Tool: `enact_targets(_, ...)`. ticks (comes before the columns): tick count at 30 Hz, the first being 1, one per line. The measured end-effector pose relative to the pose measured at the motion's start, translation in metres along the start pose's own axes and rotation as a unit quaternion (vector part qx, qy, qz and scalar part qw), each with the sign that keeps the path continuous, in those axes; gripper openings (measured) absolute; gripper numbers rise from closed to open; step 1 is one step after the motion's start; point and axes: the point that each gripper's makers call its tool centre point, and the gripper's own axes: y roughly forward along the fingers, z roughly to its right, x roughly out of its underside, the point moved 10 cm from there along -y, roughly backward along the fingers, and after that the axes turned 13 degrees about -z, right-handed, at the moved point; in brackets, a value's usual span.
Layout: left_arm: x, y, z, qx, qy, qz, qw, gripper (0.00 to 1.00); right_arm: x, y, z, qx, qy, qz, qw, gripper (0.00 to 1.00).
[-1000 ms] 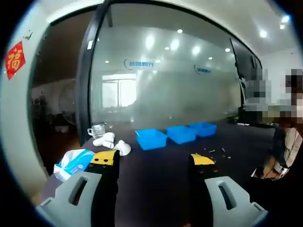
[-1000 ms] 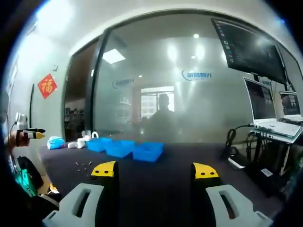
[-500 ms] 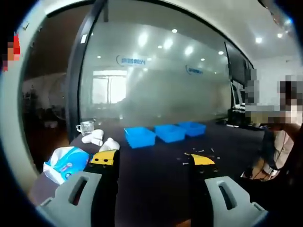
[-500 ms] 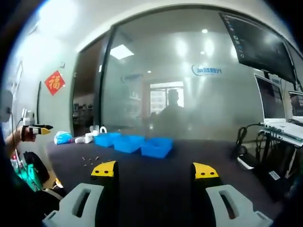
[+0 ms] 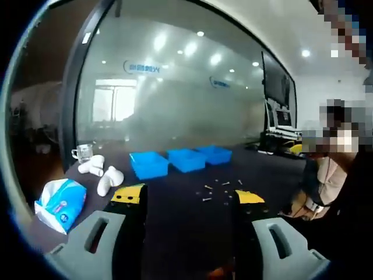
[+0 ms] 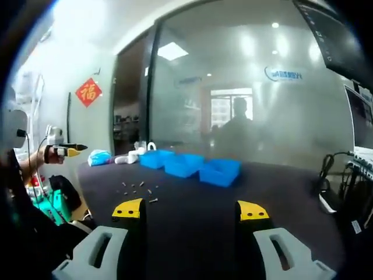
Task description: Sort the screws, nuts, and washers into the corresponding bins
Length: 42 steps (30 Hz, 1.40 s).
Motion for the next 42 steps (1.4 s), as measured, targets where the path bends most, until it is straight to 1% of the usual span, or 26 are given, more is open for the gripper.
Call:
enact_targets(5, -0.001, 0.002, 0.004, 0.015, 0.008, -0.006, 0.9998, 0.56, -0.003, 0.006, -0.004, -0.018, -0.016, -0.013, 0.9996, 0.57)
enact_targets(8, -0.002, 0.003, 0.007, 0.028, 0.016, -0.009, 0.9994, 0.56, -0.005, 0.010, -0.006, -0.029, -0.024, -0.022, 0.9990, 0.57)
enact_targets(11, -0.003, 0.006, 0.012, 0.049, 0.025, -0.009, 0.9985, 0.56, -0.007, 0.013, -0.007, -0.040, -0.032, -0.028, 0.9983, 0.57)
enact_targets(14, -0.003, 0.008, 0.014, 0.057, 0.029, -0.013, 0.9979, 0.56, -0.009, 0.016, -0.009, -0.046, -0.040, -0.035, 0.9975, 0.57)
enact_targets(20, -0.003, 0.011, 0.017, 0.067, 0.038, -0.022, 0.9968, 0.56, -0.011, 0.022, -0.013, -0.058, -0.057, -0.047, 0.9955, 0.55)
enact_targets(24, -0.003, 0.012, 0.019, 0.076, 0.037, -0.024, 0.9962, 0.55, -0.013, 0.026, -0.017, -0.067, -0.069, -0.058, 0.9937, 0.55)
enact_targets(33, -0.001, 0.013, 0.023, 0.077, 0.040, -0.027, 0.9959, 0.55, -0.020, 0.033, -0.022, -0.084, -0.086, -0.065, 0.9906, 0.54)
enact_targets(37, 0.001, 0.012, 0.023, 0.080, 0.043, -0.034, 0.9953, 0.55, -0.022, 0.037, -0.025, -0.092, -0.095, -0.071, 0.9887, 0.54)
enact_targets(40, 0.004, 0.012, 0.025, 0.085, 0.048, -0.041, 0.9944, 0.55, -0.022, 0.041, -0.027, -0.097, -0.097, -0.087, 0.9867, 0.53)
enact_targets(42, 0.005, 0.012, 0.026, 0.087, 0.047, -0.042, 0.9942, 0.55, -0.023, 0.044, -0.028, -0.101, -0.101, -0.090, 0.9857, 0.52)
